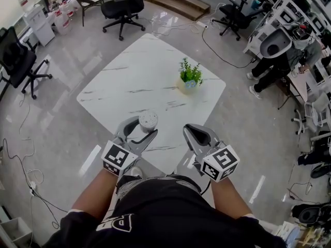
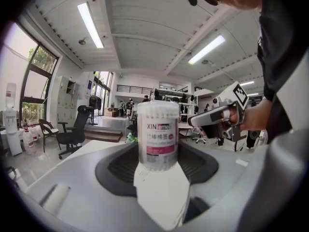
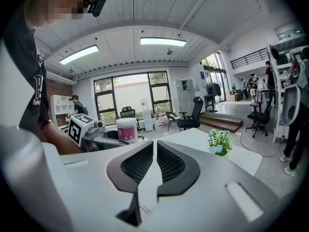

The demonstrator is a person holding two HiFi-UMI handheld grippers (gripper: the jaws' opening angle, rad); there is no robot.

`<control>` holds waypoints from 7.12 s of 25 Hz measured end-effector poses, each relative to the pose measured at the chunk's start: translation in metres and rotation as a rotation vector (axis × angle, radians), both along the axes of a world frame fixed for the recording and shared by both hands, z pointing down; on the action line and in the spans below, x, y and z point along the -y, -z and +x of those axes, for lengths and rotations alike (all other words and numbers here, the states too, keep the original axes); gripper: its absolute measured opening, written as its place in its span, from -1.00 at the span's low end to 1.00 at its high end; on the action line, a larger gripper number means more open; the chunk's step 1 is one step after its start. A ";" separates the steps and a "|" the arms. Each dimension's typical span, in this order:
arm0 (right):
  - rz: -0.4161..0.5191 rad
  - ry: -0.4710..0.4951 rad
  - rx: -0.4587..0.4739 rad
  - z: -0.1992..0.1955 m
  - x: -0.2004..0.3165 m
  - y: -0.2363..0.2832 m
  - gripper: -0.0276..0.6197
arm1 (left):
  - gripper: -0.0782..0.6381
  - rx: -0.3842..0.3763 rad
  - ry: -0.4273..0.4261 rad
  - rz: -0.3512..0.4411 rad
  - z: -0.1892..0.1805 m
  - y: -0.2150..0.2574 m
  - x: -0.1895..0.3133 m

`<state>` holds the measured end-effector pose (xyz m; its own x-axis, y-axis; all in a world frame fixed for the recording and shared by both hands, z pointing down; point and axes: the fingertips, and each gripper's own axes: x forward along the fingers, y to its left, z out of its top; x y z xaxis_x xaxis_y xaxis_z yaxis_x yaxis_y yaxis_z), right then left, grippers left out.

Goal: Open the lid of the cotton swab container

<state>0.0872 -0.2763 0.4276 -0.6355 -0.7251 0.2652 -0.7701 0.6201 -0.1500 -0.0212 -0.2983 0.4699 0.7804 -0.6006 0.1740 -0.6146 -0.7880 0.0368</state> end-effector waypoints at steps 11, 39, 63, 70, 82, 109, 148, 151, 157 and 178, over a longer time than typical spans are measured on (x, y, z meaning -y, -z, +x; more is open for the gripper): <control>0.011 0.030 0.004 -0.003 -0.004 0.008 -0.72 | 0.06 0.022 -0.007 0.000 0.000 0.001 -0.004; 0.020 0.087 -0.050 -0.003 -0.004 0.004 -0.27 | 0.06 0.022 -0.006 -0.010 0.000 -0.007 -0.003; 0.026 0.413 -0.190 -0.039 -0.005 0.038 -0.27 | 0.06 0.069 -0.110 -0.022 0.020 -0.018 -0.019; 0.029 0.511 -0.240 -0.079 -0.012 0.031 -0.18 | 0.06 0.083 -0.146 -0.013 0.029 -0.018 -0.028; 0.037 0.530 -0.388 -0.103 -0.012 0.008 -0.11 | 0.06 0.133 -0.139 0.019 0.034 -0.015 -0.030; -0.042 0.470 -0.311 -0.102 -0.004 0.004 -0.15 | 0.05 0.067 -0.149 0.005 0.029 -0.019 -0.030; 0.078 0.383 -0.245 -0.079 0.012 0.051 -0.63 | 0.04 -0.002 -0.150 0.001 0.023 -0.010 -0.023; 0.083 0.377 -0.239 -0.078 0.014 0.052 -0.67 | 0.04 -0.003 -0.150 0.005 0.022 -0.010 -0.023; 0.079 0.372 -0.228 -0.078 0.016 0.053 -0.68 | 0.04 -0.004 -0.146 0.010 0.022 -0.011 -0.022; -0.035 0.215 -0.058 -0.051 0.041 0.046 -0.74 | 0.05 0.019 -0.153 0.042 0.024 -0.009 -0.030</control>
